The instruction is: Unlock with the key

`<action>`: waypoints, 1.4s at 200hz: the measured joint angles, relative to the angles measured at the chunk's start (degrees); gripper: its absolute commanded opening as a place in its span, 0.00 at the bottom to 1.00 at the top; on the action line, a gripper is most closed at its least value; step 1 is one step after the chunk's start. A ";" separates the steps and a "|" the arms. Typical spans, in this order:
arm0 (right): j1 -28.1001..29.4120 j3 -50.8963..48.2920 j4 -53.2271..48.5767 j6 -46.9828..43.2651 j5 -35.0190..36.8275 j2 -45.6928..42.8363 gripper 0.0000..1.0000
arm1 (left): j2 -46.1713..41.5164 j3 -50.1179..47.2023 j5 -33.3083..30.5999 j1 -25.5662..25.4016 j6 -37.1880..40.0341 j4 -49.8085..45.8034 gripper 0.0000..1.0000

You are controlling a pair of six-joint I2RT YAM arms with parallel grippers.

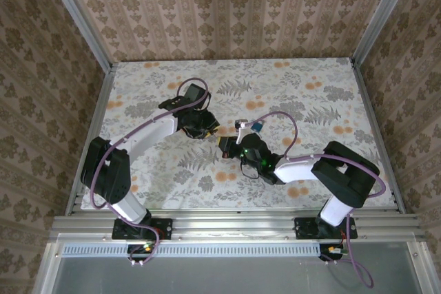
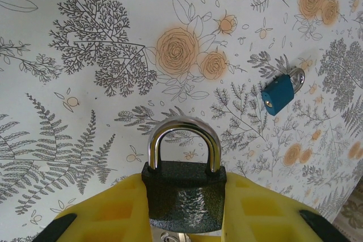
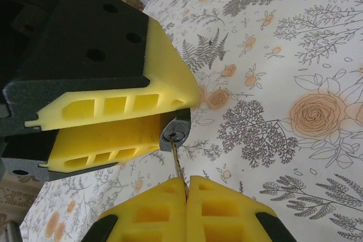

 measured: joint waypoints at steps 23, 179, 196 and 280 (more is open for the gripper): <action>0.04 0.81 -1.01 -0.48 0.72 0.17 0.00 | 0.00 0.00 0.13 0.00 -0.02 0.33 0.26; 0.81 3.56 -3.87 2.54 4.96 1.57 0.00 | 0.04 -0.55 -0.46 0.11 -1.33 2.27 0.25; 0.96 4.57 -3.89 3.56 5.20 2.64 0.00 | 0.31 -0.55 -1.01 0.11 -1.44 2.25 0.25; 0.94 4.81 -3.85 5.86 5.18 3.28 0.00 | 0.72 -0.55 -1.40 0.09 -1.46 2.27 0.24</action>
